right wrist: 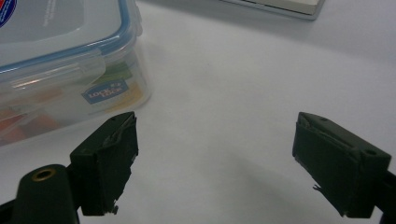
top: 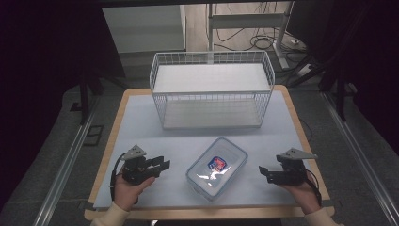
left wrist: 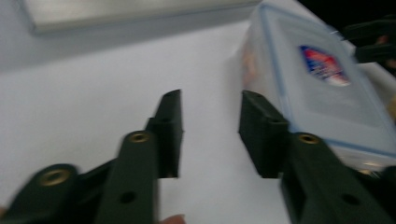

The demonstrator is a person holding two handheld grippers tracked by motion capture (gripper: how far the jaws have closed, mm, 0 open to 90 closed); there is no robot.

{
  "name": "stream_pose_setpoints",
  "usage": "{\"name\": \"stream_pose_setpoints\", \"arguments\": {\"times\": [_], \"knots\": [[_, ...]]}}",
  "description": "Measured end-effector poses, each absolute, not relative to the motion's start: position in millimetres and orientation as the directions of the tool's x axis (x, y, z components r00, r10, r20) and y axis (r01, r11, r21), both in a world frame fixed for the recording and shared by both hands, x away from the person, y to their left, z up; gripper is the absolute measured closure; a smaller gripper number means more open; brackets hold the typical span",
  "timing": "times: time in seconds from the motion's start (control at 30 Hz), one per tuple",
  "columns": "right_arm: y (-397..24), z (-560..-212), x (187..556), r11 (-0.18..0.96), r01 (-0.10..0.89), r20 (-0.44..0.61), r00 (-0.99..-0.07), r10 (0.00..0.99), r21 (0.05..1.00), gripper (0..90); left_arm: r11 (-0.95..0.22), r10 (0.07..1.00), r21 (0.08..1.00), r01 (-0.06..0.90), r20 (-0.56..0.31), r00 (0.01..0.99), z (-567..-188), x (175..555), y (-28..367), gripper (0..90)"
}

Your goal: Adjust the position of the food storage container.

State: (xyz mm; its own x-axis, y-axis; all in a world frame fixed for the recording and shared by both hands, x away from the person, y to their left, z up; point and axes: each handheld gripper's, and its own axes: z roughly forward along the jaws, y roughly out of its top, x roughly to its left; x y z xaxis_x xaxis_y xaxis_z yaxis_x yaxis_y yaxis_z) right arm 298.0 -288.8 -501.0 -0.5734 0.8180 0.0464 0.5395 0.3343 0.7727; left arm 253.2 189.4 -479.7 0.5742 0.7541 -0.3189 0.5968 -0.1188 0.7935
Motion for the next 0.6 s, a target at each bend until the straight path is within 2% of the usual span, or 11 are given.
{"name": "stream_pose_setpoints", "arguments": {"times": [0.1,0.2,0.6], "knots": [[-288.0,-502.0,298.0,0.339,0.54,0.045,-0.577,0.816,0.77,14.5,-0.145,0.746,0.799,0.583,-0.299,0.595,-472.0,250.5,183.0,73.4],[-288.2,-501.0,296.7,0.331,0.539,0.05,-0.573,0.818,0.774,14.7,-0.169,0.714,0.8,0.576,-0.303,0.631,-465.8,248.9,170.7,88.2],[-287.3,-500.9,297.0,0.342,0.533,0.038,-0.579,0.815,0.774,14.9,-0.285,0.599,0.79,0.544,-0.296,0.744,-458.3,244.2,110.2,89.7]]}}
